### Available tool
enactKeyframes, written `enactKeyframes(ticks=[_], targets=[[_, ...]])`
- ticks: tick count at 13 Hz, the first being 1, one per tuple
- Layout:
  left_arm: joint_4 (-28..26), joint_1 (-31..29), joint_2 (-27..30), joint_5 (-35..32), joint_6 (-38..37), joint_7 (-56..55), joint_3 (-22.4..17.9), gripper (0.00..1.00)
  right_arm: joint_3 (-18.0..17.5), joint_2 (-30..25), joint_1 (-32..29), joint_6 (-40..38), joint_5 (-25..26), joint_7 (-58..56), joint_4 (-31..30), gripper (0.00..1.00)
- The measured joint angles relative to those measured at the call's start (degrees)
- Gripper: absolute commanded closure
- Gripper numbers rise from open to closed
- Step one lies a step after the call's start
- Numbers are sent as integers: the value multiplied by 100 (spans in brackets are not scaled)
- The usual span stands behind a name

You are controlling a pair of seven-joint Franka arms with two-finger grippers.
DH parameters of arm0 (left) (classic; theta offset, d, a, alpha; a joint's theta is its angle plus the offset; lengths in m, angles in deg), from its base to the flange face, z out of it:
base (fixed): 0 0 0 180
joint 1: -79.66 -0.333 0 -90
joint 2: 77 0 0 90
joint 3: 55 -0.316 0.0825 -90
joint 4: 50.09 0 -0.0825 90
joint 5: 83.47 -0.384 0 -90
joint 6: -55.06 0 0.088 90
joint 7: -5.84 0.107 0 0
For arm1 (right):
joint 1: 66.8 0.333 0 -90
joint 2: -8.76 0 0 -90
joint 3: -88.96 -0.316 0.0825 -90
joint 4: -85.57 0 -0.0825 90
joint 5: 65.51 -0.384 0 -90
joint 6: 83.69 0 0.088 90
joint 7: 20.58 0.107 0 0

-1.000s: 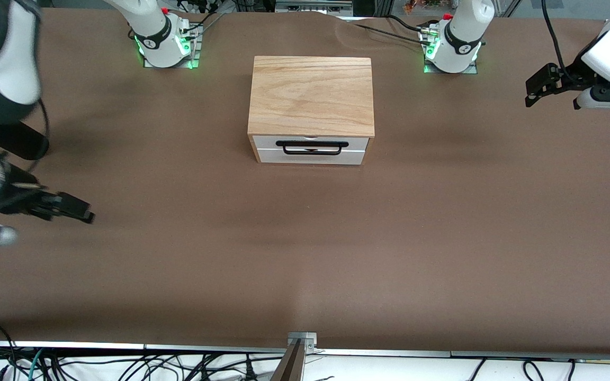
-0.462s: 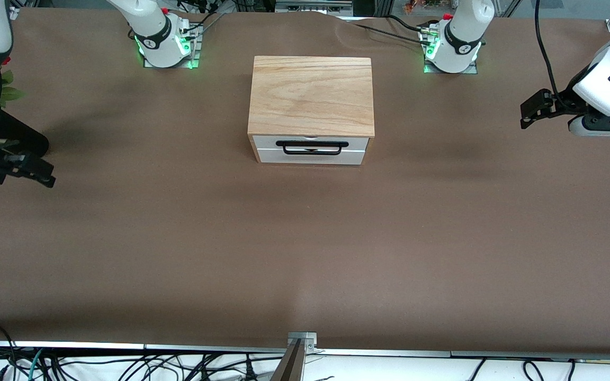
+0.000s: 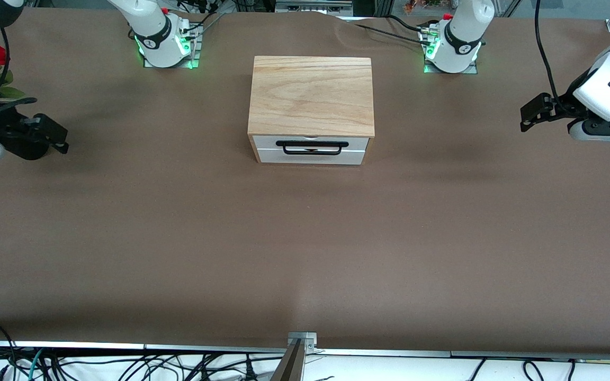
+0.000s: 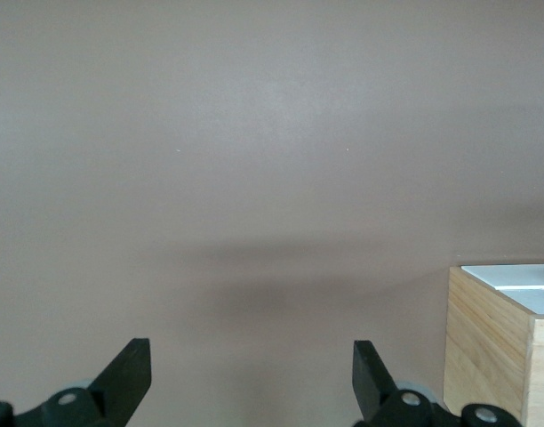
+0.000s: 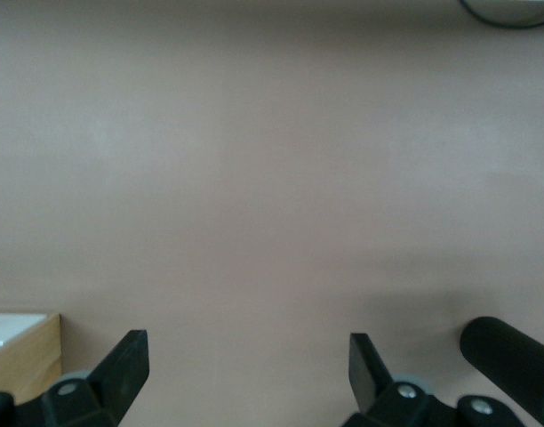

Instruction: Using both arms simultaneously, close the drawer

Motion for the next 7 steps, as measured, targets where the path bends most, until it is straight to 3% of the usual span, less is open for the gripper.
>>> enactKeyframes(ticks=[7], targets=[[149, 84, -282, 9, 246, 0, 199, 0, -82, 55, -10, -5, 11, 5, -129, 0]])
